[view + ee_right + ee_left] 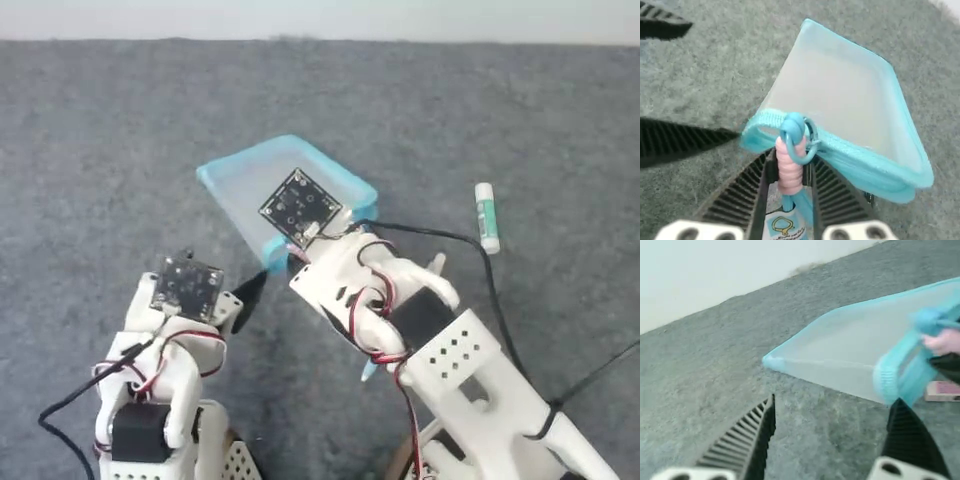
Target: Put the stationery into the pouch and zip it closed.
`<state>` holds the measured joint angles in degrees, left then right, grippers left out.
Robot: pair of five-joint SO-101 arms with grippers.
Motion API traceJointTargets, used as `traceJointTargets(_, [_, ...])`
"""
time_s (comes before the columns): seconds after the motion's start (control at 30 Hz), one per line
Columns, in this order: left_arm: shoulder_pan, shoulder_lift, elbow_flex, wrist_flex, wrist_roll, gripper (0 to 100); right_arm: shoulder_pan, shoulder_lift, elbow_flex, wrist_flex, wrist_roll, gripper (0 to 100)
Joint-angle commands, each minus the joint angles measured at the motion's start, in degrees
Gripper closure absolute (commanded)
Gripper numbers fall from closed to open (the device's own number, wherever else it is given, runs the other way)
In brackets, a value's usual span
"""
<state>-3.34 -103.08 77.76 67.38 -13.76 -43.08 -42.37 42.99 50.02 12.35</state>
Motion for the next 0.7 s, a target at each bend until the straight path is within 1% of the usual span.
traceJointTargets(0.0, [2.37, -0.79, -2.95, 0.18, -0.44, 66, -2.33, -1.63, -0.88, -0.92, -0.44, 99.2])
traceJointTargets(0.1, [1.14, -1.05, -2.24, -0.62, 0.0, 66, -3.21, -1.71, -1.32, 0.66, -0.44, 99.2])
traceJointTargets(0.33, [-4.13, -0.79, 2.07, -6.68, 0.62, 66, -3.21, -1.71, -1.32, 2.68, -0.44, 99.2])
traceJointTargets(0.57, [-4.4, -0.79, 6.02, -10.9, 0.44, 66, -3.3, -5.41, -1.14, 4.97, -0.53, 99.2])
traceJointTargets(0.67, [-4.4, -0.79, 8.13, -13.45, 0.62, 66, -5.49, -9.19, -1.14, 8.22, -0.44, 99.2])
